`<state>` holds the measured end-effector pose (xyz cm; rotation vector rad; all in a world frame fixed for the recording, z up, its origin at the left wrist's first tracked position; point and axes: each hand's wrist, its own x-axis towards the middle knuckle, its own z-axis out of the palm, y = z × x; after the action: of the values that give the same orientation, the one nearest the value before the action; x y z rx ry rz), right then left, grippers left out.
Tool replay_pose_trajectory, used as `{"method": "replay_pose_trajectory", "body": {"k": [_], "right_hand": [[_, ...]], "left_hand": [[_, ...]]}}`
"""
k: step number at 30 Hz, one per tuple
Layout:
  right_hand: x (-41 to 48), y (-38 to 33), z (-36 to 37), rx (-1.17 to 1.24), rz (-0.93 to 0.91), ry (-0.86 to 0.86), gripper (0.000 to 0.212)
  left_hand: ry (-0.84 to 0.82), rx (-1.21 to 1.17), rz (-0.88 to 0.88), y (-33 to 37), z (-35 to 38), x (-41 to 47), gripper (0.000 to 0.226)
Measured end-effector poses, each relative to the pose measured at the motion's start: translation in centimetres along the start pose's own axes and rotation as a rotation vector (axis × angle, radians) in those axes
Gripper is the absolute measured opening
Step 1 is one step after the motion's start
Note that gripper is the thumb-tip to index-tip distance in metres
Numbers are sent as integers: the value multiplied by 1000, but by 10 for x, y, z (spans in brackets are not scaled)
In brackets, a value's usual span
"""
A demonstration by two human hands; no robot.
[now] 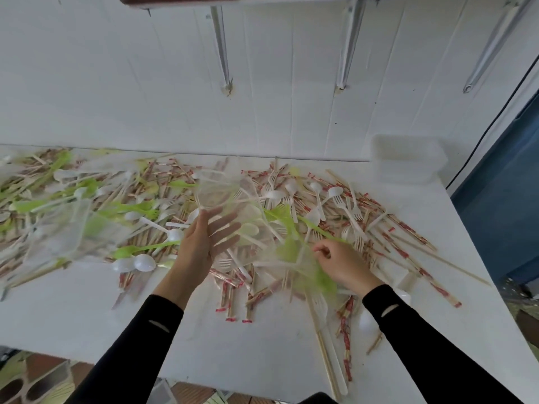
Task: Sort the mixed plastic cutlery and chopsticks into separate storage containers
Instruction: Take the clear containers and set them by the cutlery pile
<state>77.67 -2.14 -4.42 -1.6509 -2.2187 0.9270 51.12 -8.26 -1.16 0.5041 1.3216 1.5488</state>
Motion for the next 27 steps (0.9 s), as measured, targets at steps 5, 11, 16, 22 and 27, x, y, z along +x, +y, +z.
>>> {"method": "replay_pose_trajectory", "body": {"k": [5, 11, 16, 22, 27], "right_hand": [[-8, -24, -15, 149, 83, 270, 29], [-17, -80, 0, 299, 4, 341, 30], [-23, -127, 47, 335, -35, 314, 28], [-39, -164, 94, 406, -74, 282, 21], [-49, -187, 123, 525, -63, 244, 22]], "left_hand": [[-9, -3, -13, 14, -37, -12, 36], [-165, 86, -31, 27, -68, -38, 38], [-265, 135, -49, 31, -82, -59, 36], [-309, 102, -71, 36, -113, -76, 44], [-242, 82, -39, 39, -158, -86, 40]]}}
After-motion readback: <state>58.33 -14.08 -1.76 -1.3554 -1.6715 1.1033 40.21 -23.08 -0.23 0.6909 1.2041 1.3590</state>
